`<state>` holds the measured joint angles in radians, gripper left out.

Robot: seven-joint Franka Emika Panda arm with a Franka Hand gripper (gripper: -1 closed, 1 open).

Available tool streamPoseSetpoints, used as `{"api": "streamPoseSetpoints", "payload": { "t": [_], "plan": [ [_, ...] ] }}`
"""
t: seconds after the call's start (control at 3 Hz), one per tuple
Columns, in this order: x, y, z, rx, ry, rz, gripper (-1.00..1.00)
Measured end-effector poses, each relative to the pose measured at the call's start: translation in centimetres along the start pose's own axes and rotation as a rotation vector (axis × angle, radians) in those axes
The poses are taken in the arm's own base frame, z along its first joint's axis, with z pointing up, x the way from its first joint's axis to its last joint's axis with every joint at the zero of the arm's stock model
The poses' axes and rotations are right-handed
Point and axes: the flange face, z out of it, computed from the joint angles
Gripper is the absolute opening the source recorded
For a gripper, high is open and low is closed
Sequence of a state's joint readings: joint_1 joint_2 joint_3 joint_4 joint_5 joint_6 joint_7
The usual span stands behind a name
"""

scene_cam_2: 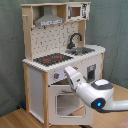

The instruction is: Play with the kitchen

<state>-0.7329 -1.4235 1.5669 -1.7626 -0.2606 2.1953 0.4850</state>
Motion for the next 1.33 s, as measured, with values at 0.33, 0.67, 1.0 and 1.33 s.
{"api": "streamPoseSetpoints", "payload": {
  "t": [0.33, 0.67, 1.0, 1.33],
  "plan": [
    [0.1, 2.4, 0.0, -0.005, -0.027, -0.062, 1.0],
    [-0.1, 4.9, 0.4, -0.001, -0.056, -0.119, 1.0],
    [-0.8, 7.0, 1.4, 0.019, -0.102, -0.171, 1.0],
    [-2.0, 8.6, 2.5, 0.053, -0.157, -0.22, 1.0]
  ]
}}
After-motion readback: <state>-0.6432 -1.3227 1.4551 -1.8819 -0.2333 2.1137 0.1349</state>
